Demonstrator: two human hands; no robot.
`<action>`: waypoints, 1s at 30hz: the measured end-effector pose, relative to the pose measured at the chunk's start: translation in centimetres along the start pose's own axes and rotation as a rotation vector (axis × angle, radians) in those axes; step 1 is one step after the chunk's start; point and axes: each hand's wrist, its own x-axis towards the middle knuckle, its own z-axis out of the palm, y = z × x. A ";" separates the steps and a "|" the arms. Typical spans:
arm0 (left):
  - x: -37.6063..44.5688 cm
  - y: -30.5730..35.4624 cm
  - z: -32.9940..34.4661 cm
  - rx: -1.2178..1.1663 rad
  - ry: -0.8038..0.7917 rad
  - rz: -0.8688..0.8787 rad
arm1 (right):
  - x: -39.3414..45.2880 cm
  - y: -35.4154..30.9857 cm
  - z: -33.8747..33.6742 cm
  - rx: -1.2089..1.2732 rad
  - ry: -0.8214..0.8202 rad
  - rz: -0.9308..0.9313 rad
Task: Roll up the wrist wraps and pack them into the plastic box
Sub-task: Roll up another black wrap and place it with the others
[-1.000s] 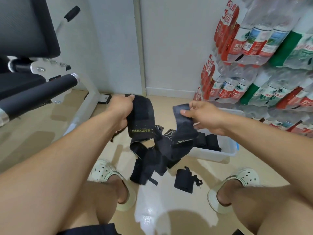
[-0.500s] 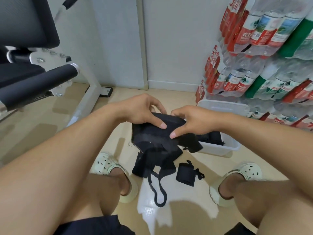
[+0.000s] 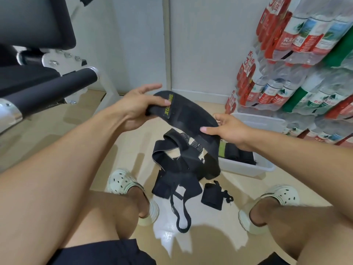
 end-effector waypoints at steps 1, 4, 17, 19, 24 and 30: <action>0.1 0.1 0.3 -0.082 0.035 0.033 | 0.2 0.1 0.9 0.014 -0.025 0.016; 0.2 0.2 1.3 -0.216 0.135 0.125 | 0.6 0.2 3.7 -0.022 -0.143 0.033; 3.3 -2.7 -3.2 0.586 0.213 0.212 | 7.8 4.1 7.4 -1.032 -0.392 0.100; 3.7 -3.2 -4.6 0.720 0.215 0.198 | 9.8 5.4 7.9 -1.096 -0.389 0.109; 4.9 -4.3 -7.2 0.985 0.187 -0.064 | 13.8 10.4 13.6 -0.986 -0.313 0.039; 4.9 -4.5 -6.9 1.373 0.067 -0.148 | 15.7 17.4 18.1 -1.072 -0.389 0.126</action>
